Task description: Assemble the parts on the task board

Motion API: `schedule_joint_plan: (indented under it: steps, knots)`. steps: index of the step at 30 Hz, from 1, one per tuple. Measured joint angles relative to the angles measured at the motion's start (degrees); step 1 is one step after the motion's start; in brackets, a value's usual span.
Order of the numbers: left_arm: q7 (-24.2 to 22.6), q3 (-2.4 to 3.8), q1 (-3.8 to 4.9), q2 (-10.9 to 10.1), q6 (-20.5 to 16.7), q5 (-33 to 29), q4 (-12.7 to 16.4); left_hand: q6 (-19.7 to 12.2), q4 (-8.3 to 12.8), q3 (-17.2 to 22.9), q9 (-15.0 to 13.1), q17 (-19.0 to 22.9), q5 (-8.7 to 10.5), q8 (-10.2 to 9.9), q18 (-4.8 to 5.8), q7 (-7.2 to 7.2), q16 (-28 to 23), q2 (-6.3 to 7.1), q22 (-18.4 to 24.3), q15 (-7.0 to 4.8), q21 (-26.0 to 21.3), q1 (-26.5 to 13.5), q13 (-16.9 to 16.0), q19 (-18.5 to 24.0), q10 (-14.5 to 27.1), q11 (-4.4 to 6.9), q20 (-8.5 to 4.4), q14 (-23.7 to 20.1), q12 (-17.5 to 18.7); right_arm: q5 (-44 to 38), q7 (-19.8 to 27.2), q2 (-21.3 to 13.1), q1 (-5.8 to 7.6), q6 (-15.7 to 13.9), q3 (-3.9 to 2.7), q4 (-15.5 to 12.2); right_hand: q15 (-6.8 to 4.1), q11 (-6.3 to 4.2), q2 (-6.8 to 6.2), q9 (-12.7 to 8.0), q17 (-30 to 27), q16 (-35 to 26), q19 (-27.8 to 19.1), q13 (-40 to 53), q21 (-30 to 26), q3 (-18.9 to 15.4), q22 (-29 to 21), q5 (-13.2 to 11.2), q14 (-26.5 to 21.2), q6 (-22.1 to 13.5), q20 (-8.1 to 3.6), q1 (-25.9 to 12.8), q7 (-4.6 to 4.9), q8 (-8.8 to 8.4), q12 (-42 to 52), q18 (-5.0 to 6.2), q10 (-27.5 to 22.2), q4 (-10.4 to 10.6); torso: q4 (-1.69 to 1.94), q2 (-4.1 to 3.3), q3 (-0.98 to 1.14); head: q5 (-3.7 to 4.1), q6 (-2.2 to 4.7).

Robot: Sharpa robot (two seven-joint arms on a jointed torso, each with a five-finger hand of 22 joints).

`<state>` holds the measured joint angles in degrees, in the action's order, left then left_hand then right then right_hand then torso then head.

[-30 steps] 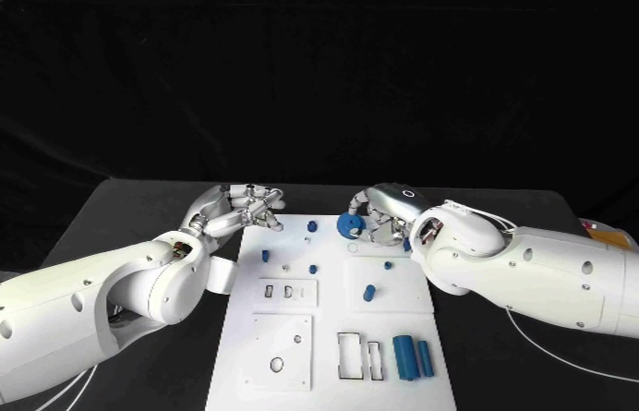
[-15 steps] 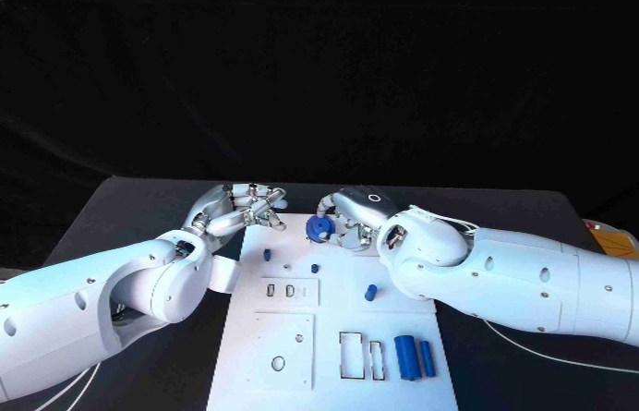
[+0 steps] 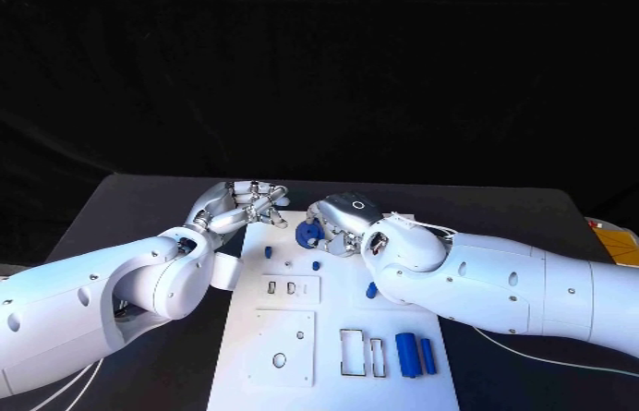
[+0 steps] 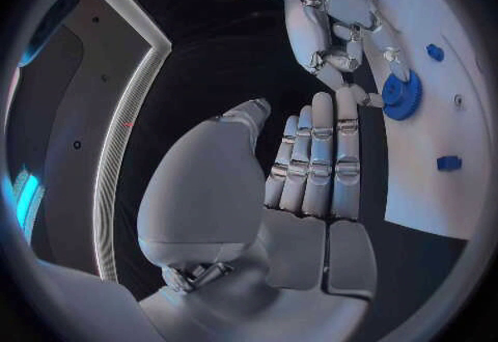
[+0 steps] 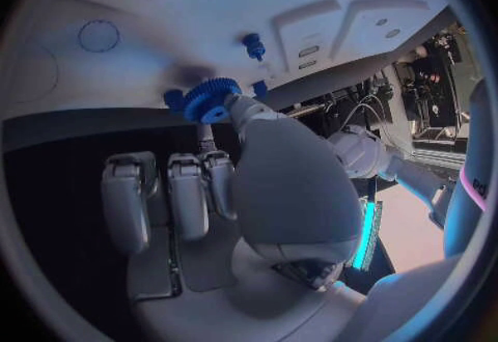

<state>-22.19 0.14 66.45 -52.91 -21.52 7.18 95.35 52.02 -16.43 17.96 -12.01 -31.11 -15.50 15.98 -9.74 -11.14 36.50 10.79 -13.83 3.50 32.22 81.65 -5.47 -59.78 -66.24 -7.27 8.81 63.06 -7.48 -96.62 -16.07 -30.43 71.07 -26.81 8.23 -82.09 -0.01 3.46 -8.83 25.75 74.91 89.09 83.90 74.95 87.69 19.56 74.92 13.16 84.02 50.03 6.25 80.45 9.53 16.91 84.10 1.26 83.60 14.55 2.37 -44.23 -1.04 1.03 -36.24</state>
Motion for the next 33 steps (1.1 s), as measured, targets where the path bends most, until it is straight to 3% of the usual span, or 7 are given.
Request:
schedule_joint_plan:
  steps: [15,19,23,33]
  knots:
    - [0.0,0.0,0.01,-0.1,0.0,0.0,0.0,0.0,0.0,0.0,0.0,0.0,0.0,0.0,0.0,0.0,0.0,0.0,0.0,0.0,0.0,0.0,0.0,0.0,0.0,0.0,0.0,0.0,0.0,-0.2,-0.1,1.6,-0.65,0.4,0.05,2.4,0.0,0.2,-0.78,-0.1,0.0,0.0,0.0,0.0,0.0,0.5,0.0,-0.1,0.0,0.0,0.0,-0.8,-0.05,-0.15,0.0,0.0,0.2,0.3,-0.09,0.08,0.05,-0.11,-0.32]
    - [0.0,0.01,0.01,-0.1,0.0,0.0,0.1,0.0,0.0,0.0,0.0,0.0,0.0,0.0,0.0,0.0,0.0,0.0,0.0,0.0,0.0,0.0,0.0,0.0,0.0,0.0,0.0,0.0,0.0,-0.2,-0.1,1.8,-0.7,0.5,0.09,3.0,0.03,0.83,-1.69,-0.7,0.0,0.0,0.0,0.0,-0.2,1.1,0.0,-1.5,0.0,-0.5,0.0,-1.7,-0.41,-2.11,-0.7,0.0,-0.4,0.4,-0.15,0.08,0.07,-0.11,-0.3]
    - [0.0,0.01,0.01,-0.1,0.0,0.0,0.1,0.0,0.0,0.0,0.0,0.0,0.0,0.0,0.0,0.0,0.0,0.0,0.0,0.0,0.0,0.0,0.0,0.0,0.0,0.0,0.0,0.0,0.0,0.0,-0.1,2.0,-0.74,0.5,0.11,3.4,0.75,1.43,-2.09,-1.5,0.0,0.0,0.1,0.0,-0.4,0.5,0.0,-3.1,-0.1,-3.0,0.54,-3.4,0.53,-4.03,-1.1,0.01,-1.0,1.4,-0.15,0.08,0.07,-0.07,-0.24]
    - [0.1,0.0,0.01,-0.2,0.0,0.0,0.1,0.0,0.0,0.0,0.0,0.0,0.0,0.0,0.0,0.0,0.0,0.0,0.0,0.0,0.0,0.0,0.0,0.0,0.0,0.0,0.0,0.0,0.0,1.5,0.3,1.9,-0.72,1.2,0.09,3.5,0.95,1.83,-1.04,-1.4,0.0,0.0,0.1,0.0,-0.4,-2.4,0.0,-1.7,0.1,-2.9,0.96,-9.8,0.52,-4.53,-1.1,0.01,-1.0,2.1,-0.15,0.08,0.07,-0.03,-0.3]
